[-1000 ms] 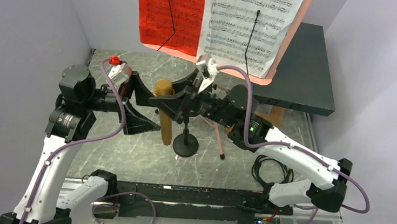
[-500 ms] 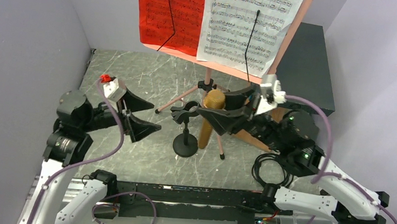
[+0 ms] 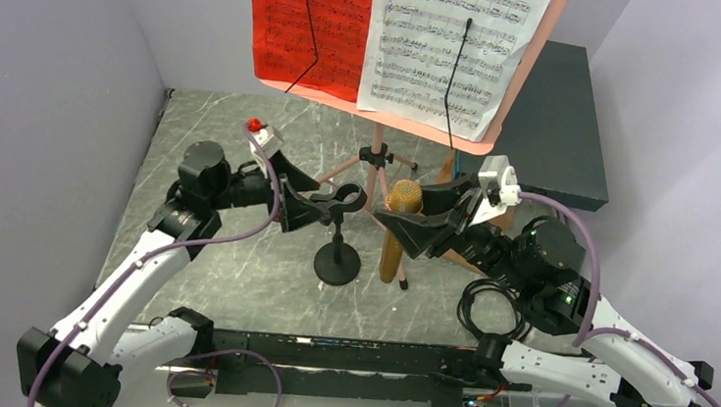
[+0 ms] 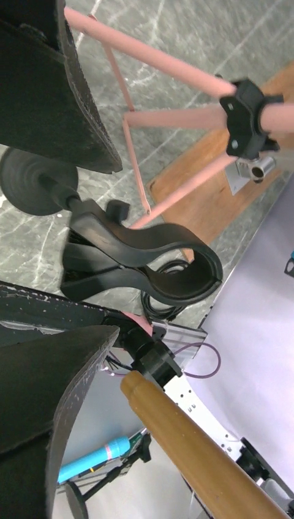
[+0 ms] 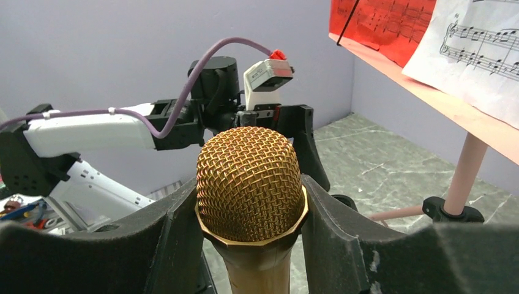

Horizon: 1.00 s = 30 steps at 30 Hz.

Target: Set up the instrument practice props

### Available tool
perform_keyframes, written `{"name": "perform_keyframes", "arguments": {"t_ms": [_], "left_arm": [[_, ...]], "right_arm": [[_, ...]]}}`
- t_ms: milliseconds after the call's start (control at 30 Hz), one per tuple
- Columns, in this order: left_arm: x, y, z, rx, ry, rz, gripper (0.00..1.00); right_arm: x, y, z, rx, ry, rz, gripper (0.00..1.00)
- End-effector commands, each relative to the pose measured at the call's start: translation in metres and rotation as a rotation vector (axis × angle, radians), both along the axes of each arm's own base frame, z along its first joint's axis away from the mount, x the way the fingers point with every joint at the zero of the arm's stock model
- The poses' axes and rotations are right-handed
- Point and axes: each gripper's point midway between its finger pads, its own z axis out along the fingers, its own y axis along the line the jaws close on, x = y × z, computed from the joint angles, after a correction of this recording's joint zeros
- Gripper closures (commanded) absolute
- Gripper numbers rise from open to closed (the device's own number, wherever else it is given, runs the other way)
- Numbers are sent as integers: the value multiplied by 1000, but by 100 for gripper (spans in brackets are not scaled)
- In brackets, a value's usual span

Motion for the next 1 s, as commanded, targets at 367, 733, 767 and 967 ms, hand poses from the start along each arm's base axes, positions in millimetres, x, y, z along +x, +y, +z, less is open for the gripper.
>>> {"name": "perform_keyframes", "arguments": {"t_ms": [367, 733, 767, 967], "left_arm": [[8, -34, -22, 157, -125, -22, 1], [1, -36, -34, 212, -126, -50, 26], [2, -35, -34, 216, -130, -49, 28], [-3, -34, -30, 221, -157, -69, 50]], "right_arm": [[-2, -4, 10, 27, -59, -3, 100], [3, 2, 42, 67, -122, -19, 100], [5, 3, 46, 64, -135, -26, 100], [16, 19, 61, 37, -176, -46, 100]]}}
